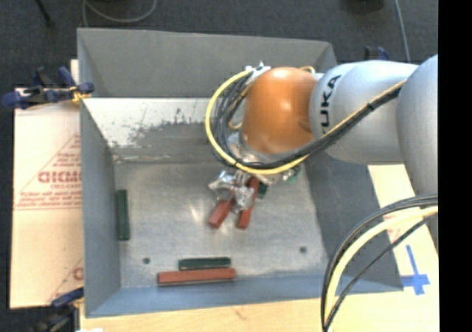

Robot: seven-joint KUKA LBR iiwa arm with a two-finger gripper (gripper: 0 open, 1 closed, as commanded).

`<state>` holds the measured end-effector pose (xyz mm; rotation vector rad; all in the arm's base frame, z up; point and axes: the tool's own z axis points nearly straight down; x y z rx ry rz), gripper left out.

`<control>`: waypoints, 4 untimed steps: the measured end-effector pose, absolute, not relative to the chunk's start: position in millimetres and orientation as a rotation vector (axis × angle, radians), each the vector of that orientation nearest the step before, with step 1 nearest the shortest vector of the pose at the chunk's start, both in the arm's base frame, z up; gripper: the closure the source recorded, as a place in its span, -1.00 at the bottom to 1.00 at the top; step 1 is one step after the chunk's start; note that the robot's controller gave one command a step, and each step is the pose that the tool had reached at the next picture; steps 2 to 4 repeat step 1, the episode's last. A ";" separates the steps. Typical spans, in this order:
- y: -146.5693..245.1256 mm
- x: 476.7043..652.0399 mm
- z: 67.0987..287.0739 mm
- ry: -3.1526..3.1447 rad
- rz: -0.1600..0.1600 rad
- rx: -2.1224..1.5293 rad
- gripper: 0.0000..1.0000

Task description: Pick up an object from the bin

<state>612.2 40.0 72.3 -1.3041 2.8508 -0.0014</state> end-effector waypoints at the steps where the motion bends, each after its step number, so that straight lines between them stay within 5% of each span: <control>1: 5.8 601.5 214.8 2.707 -0.010 -1.576 1.00; 4: 5.8 601.5 214.8 2.707 -0.010 -1.576 1.00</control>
Offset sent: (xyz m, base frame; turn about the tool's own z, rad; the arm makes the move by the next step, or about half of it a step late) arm -0.0133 -0.0320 0.1376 -0.2002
